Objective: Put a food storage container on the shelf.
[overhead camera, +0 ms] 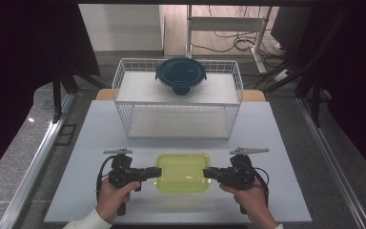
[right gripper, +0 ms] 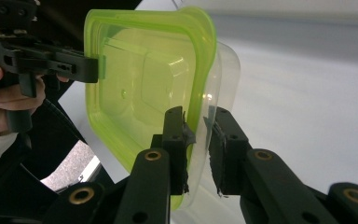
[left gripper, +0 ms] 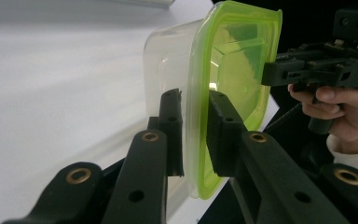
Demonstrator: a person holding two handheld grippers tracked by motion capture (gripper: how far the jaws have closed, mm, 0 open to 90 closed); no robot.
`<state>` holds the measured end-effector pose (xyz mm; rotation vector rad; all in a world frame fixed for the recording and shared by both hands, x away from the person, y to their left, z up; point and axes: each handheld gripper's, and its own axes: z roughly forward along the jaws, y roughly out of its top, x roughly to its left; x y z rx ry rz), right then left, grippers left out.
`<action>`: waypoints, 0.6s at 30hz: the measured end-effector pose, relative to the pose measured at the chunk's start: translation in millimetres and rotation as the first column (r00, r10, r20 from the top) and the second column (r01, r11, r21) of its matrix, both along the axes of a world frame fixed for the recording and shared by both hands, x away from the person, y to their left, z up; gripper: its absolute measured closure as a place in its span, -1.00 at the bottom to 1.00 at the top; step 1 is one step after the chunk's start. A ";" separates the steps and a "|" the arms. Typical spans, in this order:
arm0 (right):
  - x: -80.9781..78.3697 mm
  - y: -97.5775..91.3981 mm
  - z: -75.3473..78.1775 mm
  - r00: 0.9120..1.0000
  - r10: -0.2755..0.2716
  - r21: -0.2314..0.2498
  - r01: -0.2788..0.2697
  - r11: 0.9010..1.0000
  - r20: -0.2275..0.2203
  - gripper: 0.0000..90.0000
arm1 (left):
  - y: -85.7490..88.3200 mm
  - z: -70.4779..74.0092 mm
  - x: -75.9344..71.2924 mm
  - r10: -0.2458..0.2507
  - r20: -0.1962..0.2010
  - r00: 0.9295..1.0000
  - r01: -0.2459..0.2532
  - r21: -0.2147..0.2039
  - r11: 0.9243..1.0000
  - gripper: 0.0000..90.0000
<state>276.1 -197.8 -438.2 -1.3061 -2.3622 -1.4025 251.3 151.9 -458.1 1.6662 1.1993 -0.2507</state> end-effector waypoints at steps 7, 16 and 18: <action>5.4 1.1 18.3 0.999 0.004 0.010 -0.004 1.000 0.037 0.70 | 2.2 11.9 6.3 0.000 0.016 1.000 0.000 -0.011 1.000 0.73; 11.8 3.5 34.6 0.998 0.000 0.008 -0.001 1.000 0.069 0.71 | 3.9 33.8 12.7 0.000 0.053 0.999 0.000 -0.001 1.000 0.73; 13.7 3.8 39.7 0.997 0.000 0.015 -0.001 1.000 0.078 0.71 | 5.1 40.3 15.0 -0.002 0.065 0.998 0.002 0.000 1.000 0.73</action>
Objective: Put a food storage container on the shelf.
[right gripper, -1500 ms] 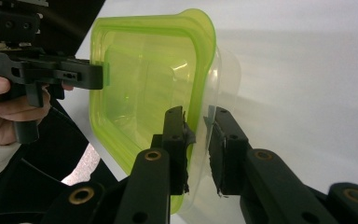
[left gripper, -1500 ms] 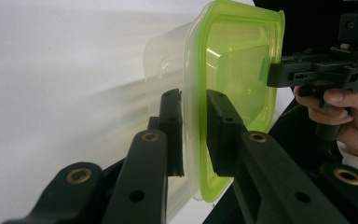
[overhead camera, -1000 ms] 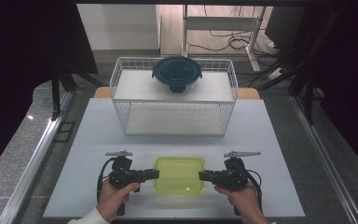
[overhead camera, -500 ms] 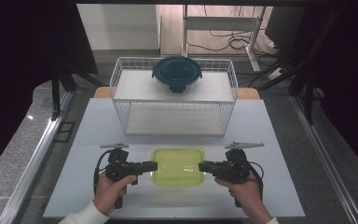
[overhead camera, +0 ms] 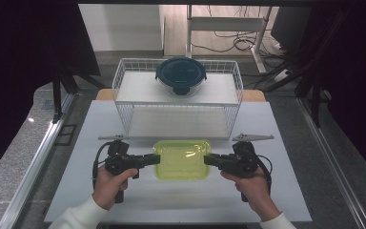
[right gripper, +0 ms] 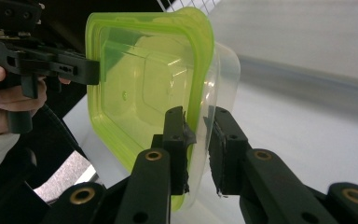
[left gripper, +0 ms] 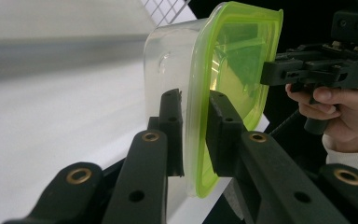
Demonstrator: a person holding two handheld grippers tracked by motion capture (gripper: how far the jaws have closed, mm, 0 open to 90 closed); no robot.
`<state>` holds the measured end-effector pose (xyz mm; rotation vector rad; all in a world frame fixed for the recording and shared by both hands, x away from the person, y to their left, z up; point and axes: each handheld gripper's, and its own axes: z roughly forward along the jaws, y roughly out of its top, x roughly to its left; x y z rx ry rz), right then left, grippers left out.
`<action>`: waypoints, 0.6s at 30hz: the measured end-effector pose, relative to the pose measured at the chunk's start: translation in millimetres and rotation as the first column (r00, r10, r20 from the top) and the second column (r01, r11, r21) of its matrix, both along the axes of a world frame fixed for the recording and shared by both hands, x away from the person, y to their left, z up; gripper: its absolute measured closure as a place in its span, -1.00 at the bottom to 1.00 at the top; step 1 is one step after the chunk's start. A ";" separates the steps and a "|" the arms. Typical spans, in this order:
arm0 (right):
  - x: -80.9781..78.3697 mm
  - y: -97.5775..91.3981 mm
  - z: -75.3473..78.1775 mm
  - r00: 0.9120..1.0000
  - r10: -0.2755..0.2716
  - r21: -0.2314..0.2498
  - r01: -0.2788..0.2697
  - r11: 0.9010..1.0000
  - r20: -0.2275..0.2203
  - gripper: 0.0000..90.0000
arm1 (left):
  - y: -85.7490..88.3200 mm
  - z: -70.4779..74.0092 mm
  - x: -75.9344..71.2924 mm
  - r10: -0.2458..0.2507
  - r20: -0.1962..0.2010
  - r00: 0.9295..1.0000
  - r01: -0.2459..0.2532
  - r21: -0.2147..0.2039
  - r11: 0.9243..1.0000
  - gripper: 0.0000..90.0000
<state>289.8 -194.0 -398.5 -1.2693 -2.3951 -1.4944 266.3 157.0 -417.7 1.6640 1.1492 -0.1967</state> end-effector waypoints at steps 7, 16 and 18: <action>7.9 4.0 24.9 0.999 0.012 -0.011 -0.012 1.000 0.043 0.71 | 4.0 21.1 6.9 0.007 0.029 1.000 -0.006 -0.011 1.000 0.73; 14.5 9.7 45.0 0.997 0.019 -0.023 -0.017 1.000 0.076 0.71 | 8.4 39.8 12.4 0.015 0.056 0.998 -0.015 -0.008 1.000 0.73; 15.4 10.5 48.6 0.997 0.018 -0.019 -0.017 1.000 0.081 0.71 | 9.4 43.1 14.2 0.015 0.059 0.998 -0.014 -0.010 1.000 0.73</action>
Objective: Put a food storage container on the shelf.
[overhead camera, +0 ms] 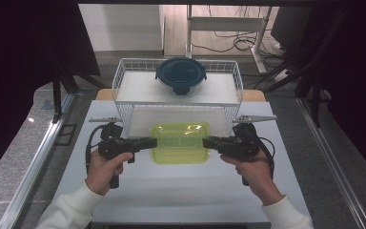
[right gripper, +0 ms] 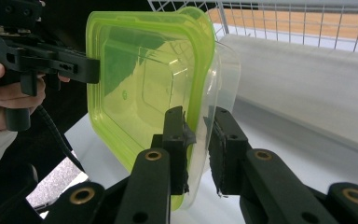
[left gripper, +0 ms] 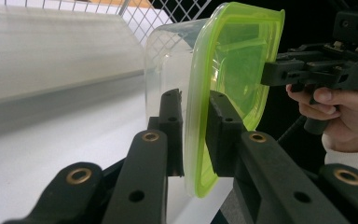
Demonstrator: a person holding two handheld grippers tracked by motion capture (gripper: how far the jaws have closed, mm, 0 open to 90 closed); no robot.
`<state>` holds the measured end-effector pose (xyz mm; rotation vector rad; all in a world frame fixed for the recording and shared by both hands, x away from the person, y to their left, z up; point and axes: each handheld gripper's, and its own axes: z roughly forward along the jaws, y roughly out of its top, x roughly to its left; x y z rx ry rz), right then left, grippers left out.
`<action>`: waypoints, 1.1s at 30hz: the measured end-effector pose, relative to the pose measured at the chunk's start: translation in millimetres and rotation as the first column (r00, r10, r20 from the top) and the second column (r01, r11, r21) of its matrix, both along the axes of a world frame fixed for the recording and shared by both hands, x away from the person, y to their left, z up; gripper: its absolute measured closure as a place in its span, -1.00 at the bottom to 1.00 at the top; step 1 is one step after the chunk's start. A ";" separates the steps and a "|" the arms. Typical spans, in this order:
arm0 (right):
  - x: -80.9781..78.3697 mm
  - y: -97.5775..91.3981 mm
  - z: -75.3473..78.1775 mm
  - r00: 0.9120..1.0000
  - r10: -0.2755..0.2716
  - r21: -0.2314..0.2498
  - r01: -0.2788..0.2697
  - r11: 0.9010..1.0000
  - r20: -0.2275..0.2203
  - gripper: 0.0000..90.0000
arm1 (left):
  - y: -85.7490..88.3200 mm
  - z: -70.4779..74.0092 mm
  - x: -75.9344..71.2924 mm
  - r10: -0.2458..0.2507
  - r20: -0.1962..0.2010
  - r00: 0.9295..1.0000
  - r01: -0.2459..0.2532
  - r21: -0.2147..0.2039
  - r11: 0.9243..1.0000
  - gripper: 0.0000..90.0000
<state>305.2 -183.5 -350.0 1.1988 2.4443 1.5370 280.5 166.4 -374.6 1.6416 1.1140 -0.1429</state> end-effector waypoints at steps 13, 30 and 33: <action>11.3 3.8 28.0 0.999 0.005 0.002 -0.005 1.000 0.035 0.70 | 3.5 28.4 10.5 0.010 0.033 0.999 -0.010 -0.002 1.000 0.73; 26.6 12.4 53.3 0.998 0.005 -0.005 -0.005 1.000 0.068 0.70 | 11.5 49.6 28.6 0.014 0.053 0.999 -0.014 -0.003 1.000 0.74; 30.8 13.3 54.8 0.998 0.002 -0.005 -0.002 1.000 0.067 0.70 | 11.9 52.1 32.5 0.013 0.058 0.998 -0.013 0.002 1.000 0.74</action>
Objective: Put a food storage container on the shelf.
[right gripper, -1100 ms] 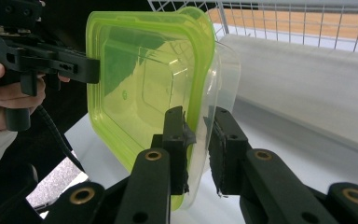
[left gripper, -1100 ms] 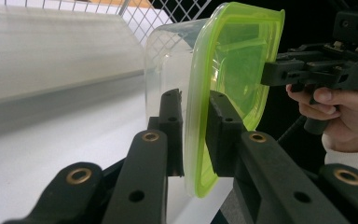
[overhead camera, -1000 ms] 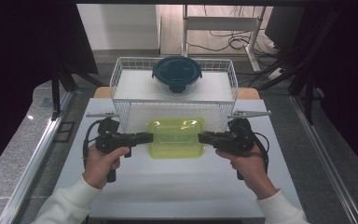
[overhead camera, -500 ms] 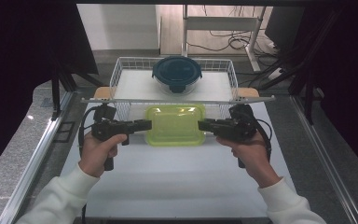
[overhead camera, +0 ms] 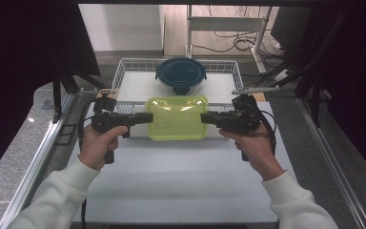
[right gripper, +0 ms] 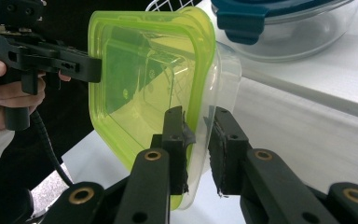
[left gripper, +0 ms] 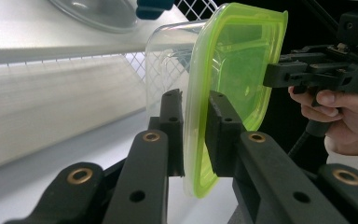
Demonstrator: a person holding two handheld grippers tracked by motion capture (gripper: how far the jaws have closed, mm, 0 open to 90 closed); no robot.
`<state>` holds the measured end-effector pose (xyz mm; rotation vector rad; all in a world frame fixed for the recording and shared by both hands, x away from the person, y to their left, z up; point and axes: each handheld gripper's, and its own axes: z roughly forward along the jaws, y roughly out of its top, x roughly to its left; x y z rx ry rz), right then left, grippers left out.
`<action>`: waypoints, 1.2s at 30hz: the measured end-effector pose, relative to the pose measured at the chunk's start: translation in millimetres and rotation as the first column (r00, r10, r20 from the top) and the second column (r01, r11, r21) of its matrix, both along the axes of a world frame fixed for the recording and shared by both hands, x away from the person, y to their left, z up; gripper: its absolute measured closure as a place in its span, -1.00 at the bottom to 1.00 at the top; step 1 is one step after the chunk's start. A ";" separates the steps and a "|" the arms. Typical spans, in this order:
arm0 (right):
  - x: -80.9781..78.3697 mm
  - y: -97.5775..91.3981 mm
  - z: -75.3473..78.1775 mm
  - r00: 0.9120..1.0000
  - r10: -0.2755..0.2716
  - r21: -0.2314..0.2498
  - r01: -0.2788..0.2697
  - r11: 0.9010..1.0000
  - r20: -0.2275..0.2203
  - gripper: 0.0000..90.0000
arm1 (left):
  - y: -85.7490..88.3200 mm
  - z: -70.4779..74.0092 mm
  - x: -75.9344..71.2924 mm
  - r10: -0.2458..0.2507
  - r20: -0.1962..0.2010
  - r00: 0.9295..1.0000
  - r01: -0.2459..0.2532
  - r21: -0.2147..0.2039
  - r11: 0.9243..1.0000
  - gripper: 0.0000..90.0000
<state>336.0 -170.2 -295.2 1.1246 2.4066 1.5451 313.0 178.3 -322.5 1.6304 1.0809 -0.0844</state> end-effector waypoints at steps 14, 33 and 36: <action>31.7 -1.9 28.0 0.999 -0.034 0.023 0.033 0.999 0.021 0.71 | -1.8 36.8 38.9 -0.017 0.030 0.999 0.016 0.014 1.000 0.74; 75.9 4.5 64.2 0.998 -0.053 0.039 0.052 0.998 0.024 0.73 | 3.5 70.2 79.8 0.001 0.039 0.999 -0.001 0.005 1.000 0.74; 81.3 5.6 68.3 0.998 -0.053 0.045 0.053 0.998 0.018 0.73 | 5.1 73.5 85.5 0.001 0.037 0.999 -0.001 0.002 1.000 0.74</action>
